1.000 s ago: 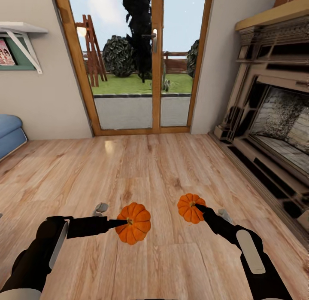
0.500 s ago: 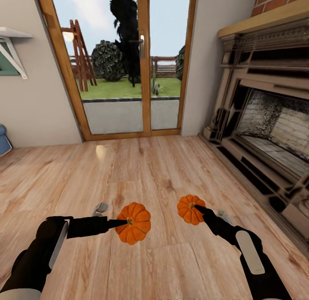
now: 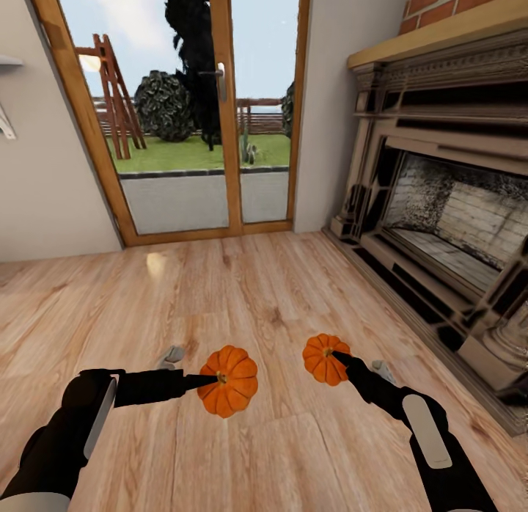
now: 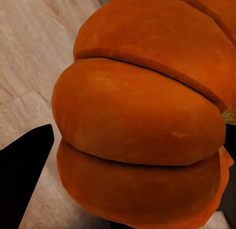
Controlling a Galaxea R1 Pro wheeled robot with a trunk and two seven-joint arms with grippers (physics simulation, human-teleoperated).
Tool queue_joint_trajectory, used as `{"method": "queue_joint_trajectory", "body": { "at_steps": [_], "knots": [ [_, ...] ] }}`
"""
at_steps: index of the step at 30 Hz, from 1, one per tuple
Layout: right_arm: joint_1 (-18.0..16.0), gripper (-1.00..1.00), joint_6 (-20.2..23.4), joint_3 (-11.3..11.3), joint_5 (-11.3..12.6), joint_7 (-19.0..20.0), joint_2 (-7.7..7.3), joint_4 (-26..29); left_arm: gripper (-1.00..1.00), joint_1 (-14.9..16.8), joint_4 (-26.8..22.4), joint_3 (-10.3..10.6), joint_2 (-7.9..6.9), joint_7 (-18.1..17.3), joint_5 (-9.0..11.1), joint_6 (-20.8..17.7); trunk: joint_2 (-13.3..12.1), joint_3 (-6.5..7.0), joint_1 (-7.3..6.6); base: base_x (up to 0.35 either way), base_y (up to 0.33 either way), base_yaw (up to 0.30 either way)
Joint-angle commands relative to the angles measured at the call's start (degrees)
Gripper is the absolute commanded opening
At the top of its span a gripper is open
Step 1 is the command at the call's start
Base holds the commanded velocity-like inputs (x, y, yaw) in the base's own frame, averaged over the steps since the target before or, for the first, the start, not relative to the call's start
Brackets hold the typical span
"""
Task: Place each of the two pumpkins and all three candles from the living room inside a cabinet in the living room (use any cabinet), then make sure every cabinet is closed, and position the cauldron so it is next to a table in the living room.
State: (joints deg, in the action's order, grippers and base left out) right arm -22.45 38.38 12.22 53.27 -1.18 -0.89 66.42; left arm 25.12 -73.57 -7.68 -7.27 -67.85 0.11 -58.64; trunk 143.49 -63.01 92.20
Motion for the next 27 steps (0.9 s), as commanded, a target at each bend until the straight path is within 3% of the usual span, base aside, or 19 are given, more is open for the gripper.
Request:
{"method": "queue_joint_trajectory", "body": {
  "at_steps": [1, 14, 17, 19, 21, 27],
  "knots": [
    [-0.04, -1.00, 0.29, 0.08, 0.26, -0.13, 0.01, 0.03, -1.00, 0.02, -0.04, -0.05, 0.00, -0.28, 0.06, -0.60, 0.00, 0.09, -0.04, 0.000, 0.000, -0.159],
    [-0.04, -1.00, 0.29, 0.08, 0.26, -0.13, 0.01, 0.02, -1.00, 0.02, 0.00, -0.12, -0.03, -0.11, -0.18, -0.60, -0.17, 1.91, -0.37, 0.000, 0.000, -0.160],
    [0.00, -1.00, 0.29, 0.14, 0.26, -0.13, 0.01, 0.02, -1.00, 0.02, 0.07, -0.19, -0.03, 2.14, -0.27, -0.60, -0.21, 2.32, -0.45, 0.000, 0.000, -0.159],
    [-0.02, -1.00, 0.29, 0.16, 0.26, -0.13, 0.00, 0.02, -1.00, 0.02, 0.08, -0.24, -0.03, 6.95, 0.01, -0.60, -0.24, 2.60, -0.50, 0.000, 0.000, -0.159],
    [-0.02, -1.00, 0.29, 0.17, 0.26, -0.13, -0.01, 0.02, -1.00, 0.02, 0.20, -0.25, -0.03, 8.75, 0.05, -0.60, -0.60, 2.84, -0.72, 0.000, 0.000, -0.159],
    [-0.02, -1.00, 0.26, 0.17, 0.24, -0.18, -0.01, 0.02, -1.00, 0.02, 0.94, -2.08, -0.03, 9.98, -0.02, -0.60, -3.01, 3.61, -2.04, 0.000, 0.000, -0.101]
  ]
}}
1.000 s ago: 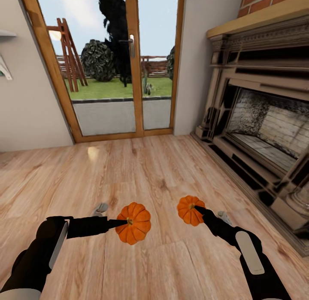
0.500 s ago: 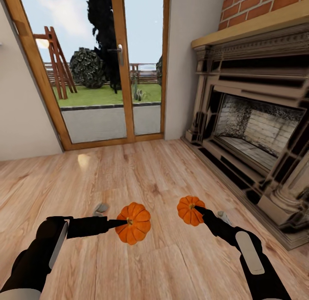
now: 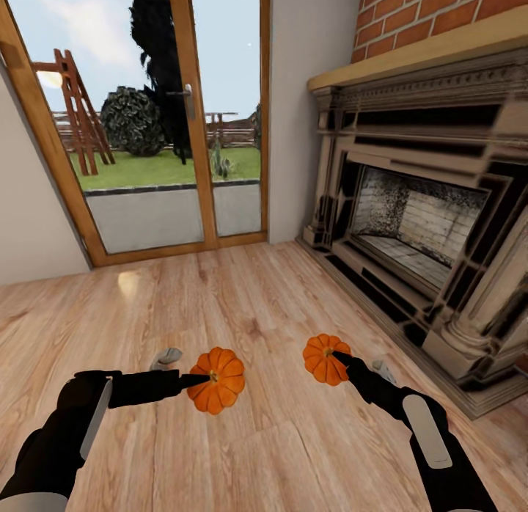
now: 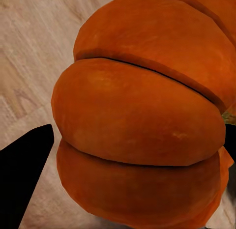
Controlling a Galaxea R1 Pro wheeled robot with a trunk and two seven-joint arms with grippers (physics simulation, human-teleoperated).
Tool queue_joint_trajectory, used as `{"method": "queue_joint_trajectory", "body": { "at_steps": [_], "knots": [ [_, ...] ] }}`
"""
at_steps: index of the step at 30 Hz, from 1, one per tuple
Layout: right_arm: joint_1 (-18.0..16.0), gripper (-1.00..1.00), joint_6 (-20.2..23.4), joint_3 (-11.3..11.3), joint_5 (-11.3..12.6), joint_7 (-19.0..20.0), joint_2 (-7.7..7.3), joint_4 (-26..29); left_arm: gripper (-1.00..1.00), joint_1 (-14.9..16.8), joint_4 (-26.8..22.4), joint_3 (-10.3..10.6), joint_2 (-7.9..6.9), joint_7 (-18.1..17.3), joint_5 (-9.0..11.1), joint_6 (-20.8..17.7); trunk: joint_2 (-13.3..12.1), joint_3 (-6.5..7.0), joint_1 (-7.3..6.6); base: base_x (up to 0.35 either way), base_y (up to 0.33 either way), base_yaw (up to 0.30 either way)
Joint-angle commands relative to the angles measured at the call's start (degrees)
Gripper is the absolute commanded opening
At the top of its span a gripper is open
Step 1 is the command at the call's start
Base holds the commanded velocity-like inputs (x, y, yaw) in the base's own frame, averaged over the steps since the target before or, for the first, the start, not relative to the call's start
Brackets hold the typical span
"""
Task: Place each of the two pumpkins and all three candles from the living room inside a cabinet in the living room (use any cabinet), then make sure every cabinet is closed, and position the cauldron so it is next to a table in the living room.
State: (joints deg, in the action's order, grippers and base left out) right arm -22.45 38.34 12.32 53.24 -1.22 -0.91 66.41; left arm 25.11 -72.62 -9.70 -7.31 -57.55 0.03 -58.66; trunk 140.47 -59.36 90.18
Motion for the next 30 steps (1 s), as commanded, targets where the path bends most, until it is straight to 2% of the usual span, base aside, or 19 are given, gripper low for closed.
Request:
{"method": "queue_joint_trajectory", "body": {
  "at_steps": [1, 4, 12, 20, 30],
  "knots": [
    [-0.02, -1.00, 0.27, 0.07, 0.28, -0.14, 0.01, 0.04, -1.00, 0.03, 0.01, -0.11, 0.01, -0.29, 0.06, -0.58, -0.39, 0.13, -0.24, 0.000, 0.000, -0.004],
    [-0.05, -1.00, 0.24, 0.07, 0.29, -0.09, 0.03, 0.04, -1.00, 0.03, 0.01, -0.14, 0.08, -0.28, 0.06, -0.58, -1.60, 0.66, -0.90, 0.000, 0.000, -0.048],
    [0.00, -1.00, 0.24, 0.07, 0.31, -0.04, 0.03, 0.03, -1.00, 0.03, -0.02, -0.14, 0.10, -0.28, 0.15, -0.58, -4.81, 2.08, -2.65, 0.000, 0.000, -0.251],
    [0.00, -1.00, -0.88, 0.07, 0.43, -0.01, -0.01, 0.04, -1.00, 0.03, -0.03, -0.14, 0.10, -0.28, 0.15, -0.58, -8.01, 3.53, -4.41, 0.000, 0.000, -0.058],
    [-0.02, -1.00, -0.90, 0.07, 0.46, -0.01, 0.03, -0.05, -1.00, 0.03, -0.05, -0.12, 0.10, -0.28, 0.22, -0.58, -12.03, 5.57, -6.61, 0.000, 0.000, -0.267]
  ]
}}
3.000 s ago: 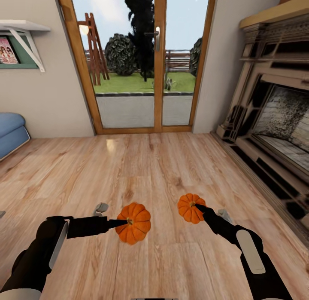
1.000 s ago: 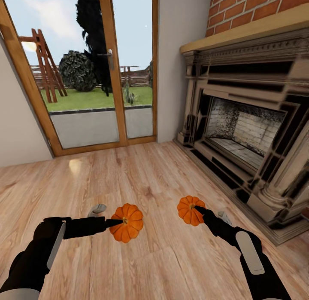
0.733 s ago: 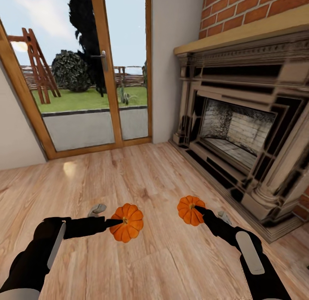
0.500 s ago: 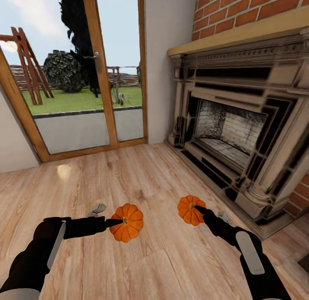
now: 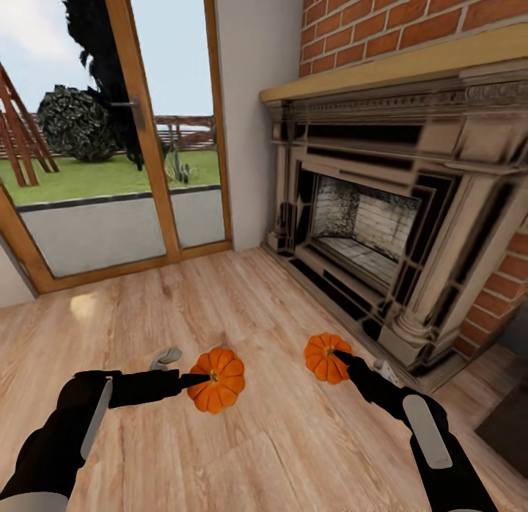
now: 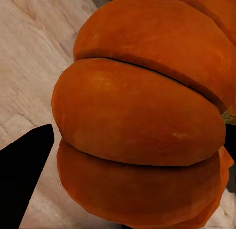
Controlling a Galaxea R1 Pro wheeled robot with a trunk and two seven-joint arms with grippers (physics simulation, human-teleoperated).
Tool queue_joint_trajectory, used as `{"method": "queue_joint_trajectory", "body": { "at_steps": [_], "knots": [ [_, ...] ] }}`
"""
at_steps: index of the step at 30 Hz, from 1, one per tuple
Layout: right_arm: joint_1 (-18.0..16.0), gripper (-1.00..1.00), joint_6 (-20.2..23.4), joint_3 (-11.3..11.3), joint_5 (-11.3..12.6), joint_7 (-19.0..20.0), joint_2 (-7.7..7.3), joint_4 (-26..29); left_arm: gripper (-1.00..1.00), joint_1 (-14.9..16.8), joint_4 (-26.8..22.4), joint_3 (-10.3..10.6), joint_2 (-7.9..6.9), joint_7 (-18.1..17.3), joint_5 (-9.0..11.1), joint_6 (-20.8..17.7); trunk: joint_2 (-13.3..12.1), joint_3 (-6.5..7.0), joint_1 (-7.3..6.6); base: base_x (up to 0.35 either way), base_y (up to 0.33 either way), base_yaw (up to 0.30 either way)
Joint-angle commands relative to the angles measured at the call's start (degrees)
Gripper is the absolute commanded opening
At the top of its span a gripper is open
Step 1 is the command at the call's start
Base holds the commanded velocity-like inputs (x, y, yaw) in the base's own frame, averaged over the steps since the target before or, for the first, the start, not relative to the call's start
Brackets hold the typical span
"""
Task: Place each of the two pumpkins and all three candles from the living room inside a cabinet in the living room (use any cabinet), then make sure every cabinet is closed, and position the cauldron so it is next to a table in the living room.
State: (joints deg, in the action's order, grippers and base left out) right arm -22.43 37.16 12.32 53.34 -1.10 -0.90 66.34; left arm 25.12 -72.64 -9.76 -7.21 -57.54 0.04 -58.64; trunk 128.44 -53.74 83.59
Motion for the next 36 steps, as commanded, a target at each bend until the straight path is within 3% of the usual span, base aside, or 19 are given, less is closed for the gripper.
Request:
{"method": "queue_joint_trajectory", "body": {
  "at_steps": [1, 12, 15, 36],
  "knots": [
    [-0.04, -1.00, 0.28, 0.07, 0.35, -0.13, 0.02, 0.02, -1.00, 0.02, -0.04, -0.08, 0.00, -0.30, 0.21, -0.60, -0.39, 0.15, -0.24, 0.000, 0.000, -0.285],
    [-0.04, -1.00, 0.46, 0.13, 0.47, -0.13, 0.00, -0.60, -1.00, 0.02, -0.05, 0.17, 0.41, -0.38, 0.06, -0.76, -4.80, 2.15, -2.65, 0.000, 0.000, -0.287],
    [-0.05, -1.00, 0.37, 0.16, 1.81, -0.13, -0.07, -1.11, -1.00, 0.02, -0.13, 0.26, 0.63, -0.38, -0.14, -0.70, -6.01, 2.69, -3.31, -0.082, 0.000, -0.288],
    [-0.06, -1.00, 0.28, 0.21, 1.92, -0.13, -0.07, -1.83, -1.00, 0.02, -0.14, 0.18, 0.70, -0.38, -0.04, -0.69, -14.43, 6.46, -7.92, -0.009, 0.000, -0.288]
  ]
}}
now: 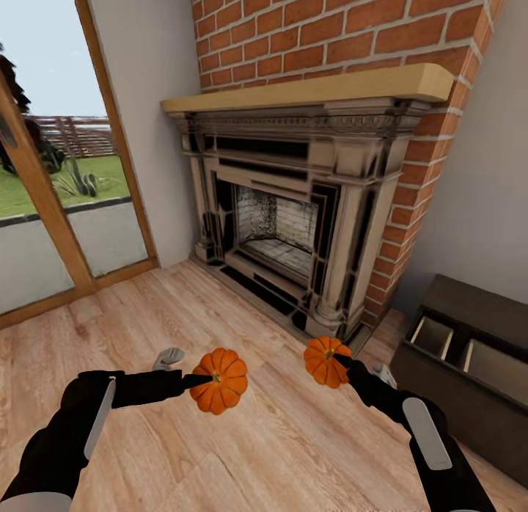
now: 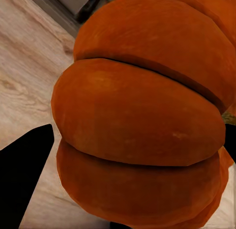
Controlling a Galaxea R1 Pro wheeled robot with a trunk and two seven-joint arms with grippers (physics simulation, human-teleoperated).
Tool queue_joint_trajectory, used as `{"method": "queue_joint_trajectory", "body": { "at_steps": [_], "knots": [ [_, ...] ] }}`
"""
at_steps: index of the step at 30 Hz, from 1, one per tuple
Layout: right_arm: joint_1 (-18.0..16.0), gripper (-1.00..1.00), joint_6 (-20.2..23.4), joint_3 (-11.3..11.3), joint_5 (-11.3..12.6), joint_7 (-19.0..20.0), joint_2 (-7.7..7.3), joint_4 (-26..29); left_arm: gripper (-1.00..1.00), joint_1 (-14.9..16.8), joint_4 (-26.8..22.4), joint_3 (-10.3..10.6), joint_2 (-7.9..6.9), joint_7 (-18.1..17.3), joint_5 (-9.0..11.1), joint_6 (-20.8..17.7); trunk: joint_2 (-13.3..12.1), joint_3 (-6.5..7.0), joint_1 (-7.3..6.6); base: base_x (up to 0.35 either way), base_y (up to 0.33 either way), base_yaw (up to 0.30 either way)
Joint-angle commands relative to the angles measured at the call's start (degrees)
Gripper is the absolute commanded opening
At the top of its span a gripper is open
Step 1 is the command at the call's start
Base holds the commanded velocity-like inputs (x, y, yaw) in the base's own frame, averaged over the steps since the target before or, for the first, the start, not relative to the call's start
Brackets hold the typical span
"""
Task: Place each of the two pumpkins and all three candles from the living room inside a cabinet in the living room (use any cabinet), then make sure every cabinet is closed, and position the cauldron so it is next to a table in the living room.
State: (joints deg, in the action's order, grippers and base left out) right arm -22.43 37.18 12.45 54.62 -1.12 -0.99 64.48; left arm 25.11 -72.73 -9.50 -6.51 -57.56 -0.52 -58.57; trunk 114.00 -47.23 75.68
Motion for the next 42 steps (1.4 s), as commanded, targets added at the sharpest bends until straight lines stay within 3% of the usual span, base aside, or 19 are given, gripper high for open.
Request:
{"method": "queue_joint_trajectory", "body": {
  "at_steps": [1, 23, 42],
  "knots": [
    [-0.03, -1.00, 0.26, 0.06, 0.65, -0.11, 0.02, 0.04, -1.00, 0.02, -0.05, -0.08, 0.00, -0.36, 0.52, -0.75, -0.39, 0.14, -0.24, 0.000, 0.000, -0.288],
    [-0.04, -1.00, 0.26, 0.10, 0.66, -0.11, 0.02, 0.04, -1.00, 0.02, -0.05, -0.13, 0.00, -0.36, 0.61, -0.67, -9.21, 4.09, -5.07, 0.000, 0.000, -0.288],
    [-0.06, -1.00, 0.26, 0.12, 0.67, -0.11, 0.02, -0.04, -1.00, 0.02, -0.05, -0.08, 0.00, -0.45, 0.68, -0.67, -9.21, 4.09, -5.07, 0.000, 0.000, -0.288]
  ]
}}
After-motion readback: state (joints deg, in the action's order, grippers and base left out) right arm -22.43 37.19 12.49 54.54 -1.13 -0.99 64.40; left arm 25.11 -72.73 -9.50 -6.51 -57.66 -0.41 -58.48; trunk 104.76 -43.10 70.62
